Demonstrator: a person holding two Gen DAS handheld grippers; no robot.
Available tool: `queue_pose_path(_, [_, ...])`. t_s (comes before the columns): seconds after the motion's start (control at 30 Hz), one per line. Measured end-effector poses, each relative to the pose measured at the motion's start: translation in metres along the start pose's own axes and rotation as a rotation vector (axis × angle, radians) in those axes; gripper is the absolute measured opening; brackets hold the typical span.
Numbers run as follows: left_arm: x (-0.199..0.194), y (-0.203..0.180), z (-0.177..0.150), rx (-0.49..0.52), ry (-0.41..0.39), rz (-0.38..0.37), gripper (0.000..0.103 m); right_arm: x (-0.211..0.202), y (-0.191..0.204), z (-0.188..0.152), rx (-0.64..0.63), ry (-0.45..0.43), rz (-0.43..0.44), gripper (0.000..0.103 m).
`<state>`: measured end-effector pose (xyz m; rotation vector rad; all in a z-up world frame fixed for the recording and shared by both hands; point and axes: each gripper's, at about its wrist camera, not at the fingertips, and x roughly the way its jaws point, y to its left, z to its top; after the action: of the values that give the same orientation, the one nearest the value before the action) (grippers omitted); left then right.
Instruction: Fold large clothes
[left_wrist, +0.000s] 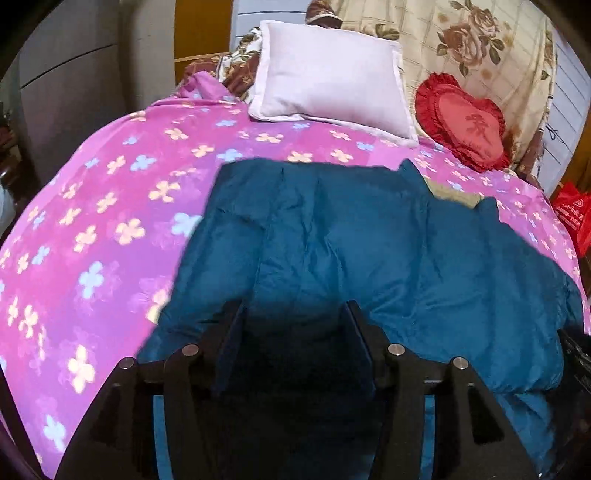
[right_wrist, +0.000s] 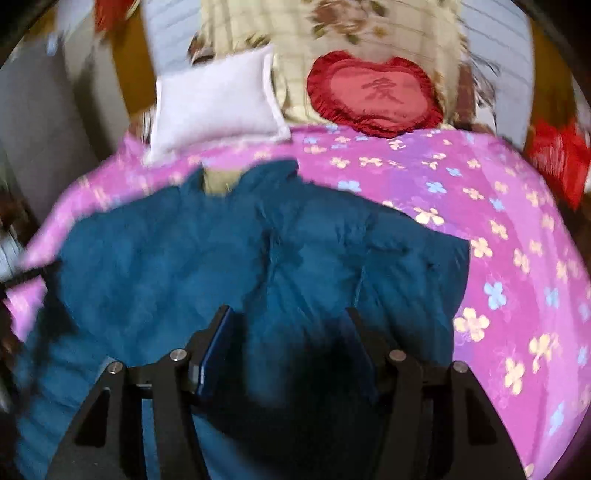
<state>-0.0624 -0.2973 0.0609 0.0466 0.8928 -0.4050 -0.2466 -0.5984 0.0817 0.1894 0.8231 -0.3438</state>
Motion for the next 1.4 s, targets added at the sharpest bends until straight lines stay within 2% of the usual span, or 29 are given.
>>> queue_pose_path(0.07, [0.002, -0.004, -0.004, 0.001, -0.006, -0.014, 0.034, 0.014, -0.006, -0.005, -0.025, -0.018, -0.048, 0.063])
queue_pose_path(0.13, [0.004, -0.012, -0.006, 0.015, 0.004, -0.020, 0.034, 0.019, -0.019, -0.006, 0.010, -0.042, -0.046, 0.063])
queue_pose_path(0.23, [0.007, -0.020, -0.007, 0.036, 0.004, 0.010, 0.034, 0.021, -0.034, -0.005, 0.074, -0.045, -0.042, 0.063])
queue_pose_path(0.33, [0.008, -0.018, -0.008, 0.029, 0.001, 0.006, 0.034, 0.014, -0.026, -0.004, 0.062, -0.031, -0.072, 0.063])
queue_pose_path(0.53, [0.009, -0.018, -0.009, 0.027, -0.002, 0.009, 0.035, -0.012, 0.016, 0.010, 0.007, -0.085, 0.025, 0.064])
queue_pose_path(0.7, [0.011, -0.019, -0.011, 0.040, -0.006, 0.009, 0.037, 0.009, 0.038, 0.015, -0.034, -0.049, 0.017, 0.065])
queue_pose_path(0.8, [0.013, -0.019, -0.012, 0.046, -0.005, 0.010, 0.038, 0.030, 0.036, 0.005, -0.010, -0.009, -0.004, 0.070])
queue_pose_path(0.93, [0.015, -0.020, -0.012, 0.052, 0.000, 0.013, 0.039, 0.024, 0.036, 0.005, -0.002, 0.007, -0.003, 0.070])
queue_pose_path(1.07, [0.015, -0.020, -0.012, 0.055, -0.003, 0.018, 0.040, -0.005, 0.027, -0.001, -0.001, -0.043, -0.009, 0.070])
queue_pose_path(1.17, [0.017, -0.022, -0.012, 0.063, -0.005, 0.029, 0.041, -0.018, 0.006, -0.008, 0.040, -0.069, -0.036, 0.070])
queue_pose_path(1.27, [0.020, -0.024, -0.012, 0.069, -0.008, 0.031, 0.044, -0.007, -0.023, -0.015, 0.111, -0.031, -0.071, 0.070])
queue_pose_path(1.3, [0.021, -0.025, -0.012, 0.069, -0.010, 0.031, 0.045, 0.000, -0.032, -0.018, 0.128, -0.019, -0.059, 0.070])
queue_pose_path(1.4, [0.022, -0.026, -0.013, 0.072, -0.014, 0.034, 0.046, 0.012, -0.037, -0.024, 0.128, -0.017, -0.059, 0.070])
